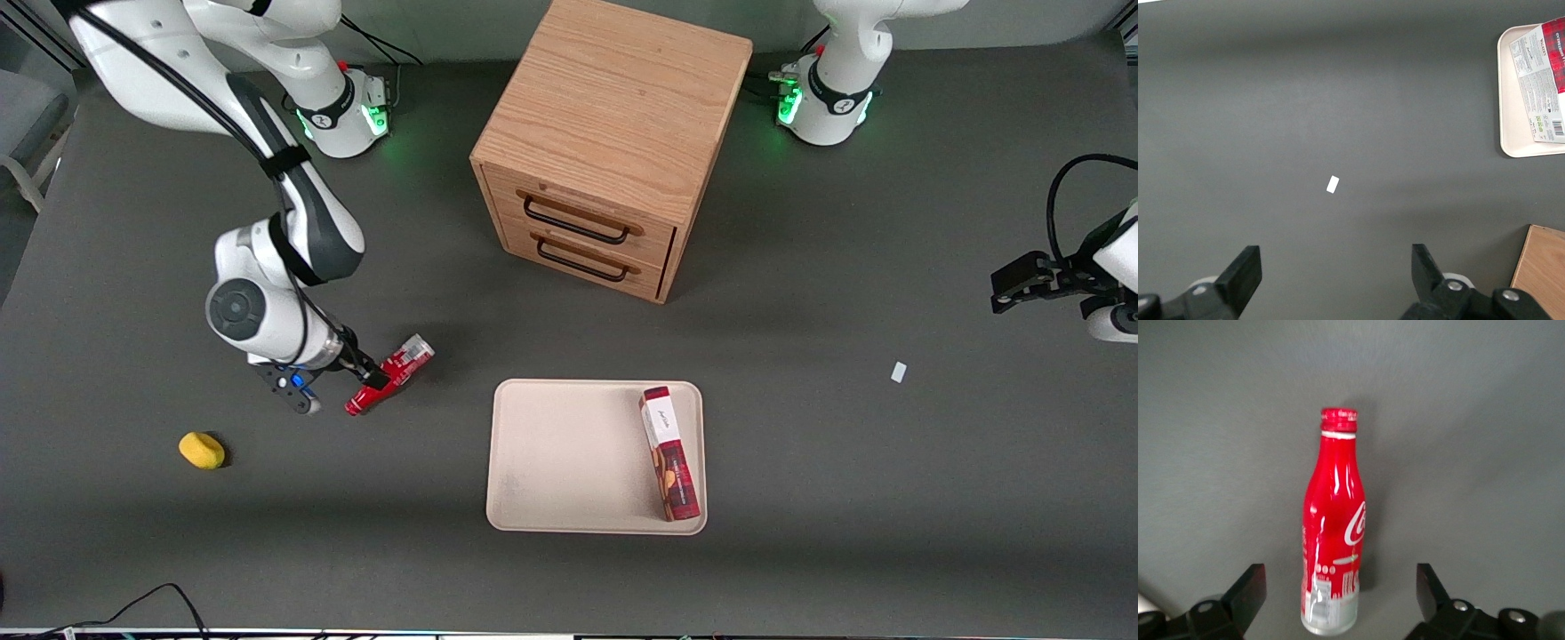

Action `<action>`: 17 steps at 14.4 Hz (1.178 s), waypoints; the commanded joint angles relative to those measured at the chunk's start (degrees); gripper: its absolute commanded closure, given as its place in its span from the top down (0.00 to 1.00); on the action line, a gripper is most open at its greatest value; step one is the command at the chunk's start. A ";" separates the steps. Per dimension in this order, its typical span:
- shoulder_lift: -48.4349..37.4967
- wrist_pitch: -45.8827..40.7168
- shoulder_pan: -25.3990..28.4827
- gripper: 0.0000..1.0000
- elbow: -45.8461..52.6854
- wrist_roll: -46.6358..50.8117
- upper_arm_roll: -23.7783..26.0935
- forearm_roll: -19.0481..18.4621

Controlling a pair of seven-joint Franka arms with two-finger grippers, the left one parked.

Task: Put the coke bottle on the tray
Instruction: 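Close the right gripper around the bottle's body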

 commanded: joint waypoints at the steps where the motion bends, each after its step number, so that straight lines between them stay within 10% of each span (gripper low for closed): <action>1: 3.02 1.72 -0.03 1.00 0.62 2.59 0.29 -1.23; 9: 6.98 12.17 -0.03 1.00 -2.81 3.74 0.20 -2.64; 14: 7.34 12.80 -0.12 0.06 -2.72 3.74 0.20 -2.64; 17: 7.34 12.71 -0.12 0.00 -2.55 3.74 0.20 -2.64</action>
